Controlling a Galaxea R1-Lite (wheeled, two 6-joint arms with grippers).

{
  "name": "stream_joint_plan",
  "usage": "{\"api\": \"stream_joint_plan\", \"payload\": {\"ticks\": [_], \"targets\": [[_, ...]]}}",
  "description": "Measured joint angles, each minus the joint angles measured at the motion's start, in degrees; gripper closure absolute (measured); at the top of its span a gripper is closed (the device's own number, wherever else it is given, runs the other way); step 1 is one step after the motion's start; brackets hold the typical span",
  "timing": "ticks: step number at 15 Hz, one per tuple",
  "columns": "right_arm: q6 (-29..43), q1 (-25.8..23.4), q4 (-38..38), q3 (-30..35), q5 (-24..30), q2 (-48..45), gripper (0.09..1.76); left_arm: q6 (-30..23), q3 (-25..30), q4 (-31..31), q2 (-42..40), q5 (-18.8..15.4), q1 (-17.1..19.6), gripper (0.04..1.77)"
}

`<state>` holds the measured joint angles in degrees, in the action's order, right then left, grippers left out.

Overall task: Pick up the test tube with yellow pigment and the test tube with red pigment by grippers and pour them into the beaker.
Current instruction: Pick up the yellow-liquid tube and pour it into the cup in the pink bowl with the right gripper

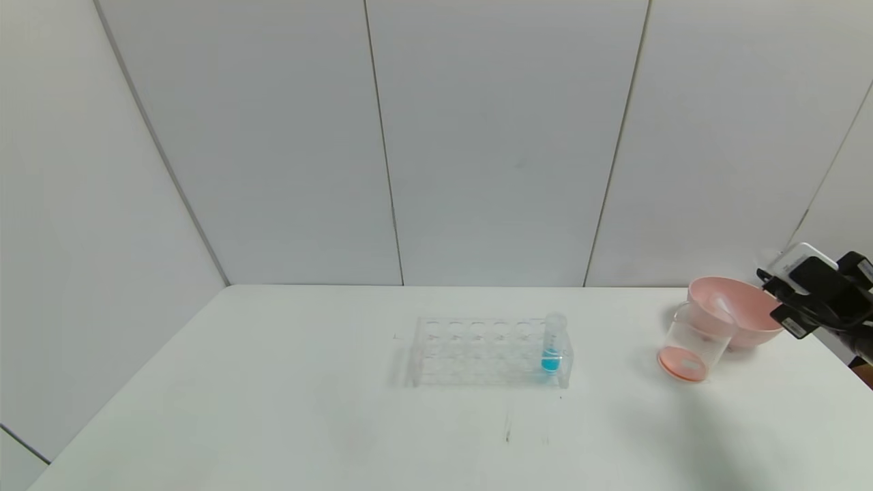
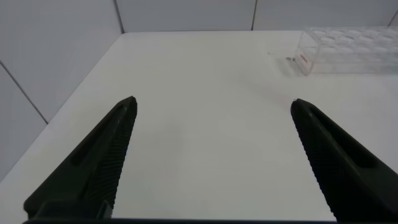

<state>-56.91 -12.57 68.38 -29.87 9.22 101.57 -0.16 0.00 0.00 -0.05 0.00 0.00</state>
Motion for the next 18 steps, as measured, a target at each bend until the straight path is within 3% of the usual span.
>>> {"api": "stream_joint_plan", "payload": {"ticks": [4,18], "targets": [[-6.4,0.1,-0.1,0.5,0.1,0.2,1.36,0.0,0.0,0.0,0.0,0.0,0.0,0.05],[-16.6,0.8,0.2,1.6,0.9,0.3,1.36,0.0,0.0,0.0,0.0,0.0,0.0,0.05]]}}
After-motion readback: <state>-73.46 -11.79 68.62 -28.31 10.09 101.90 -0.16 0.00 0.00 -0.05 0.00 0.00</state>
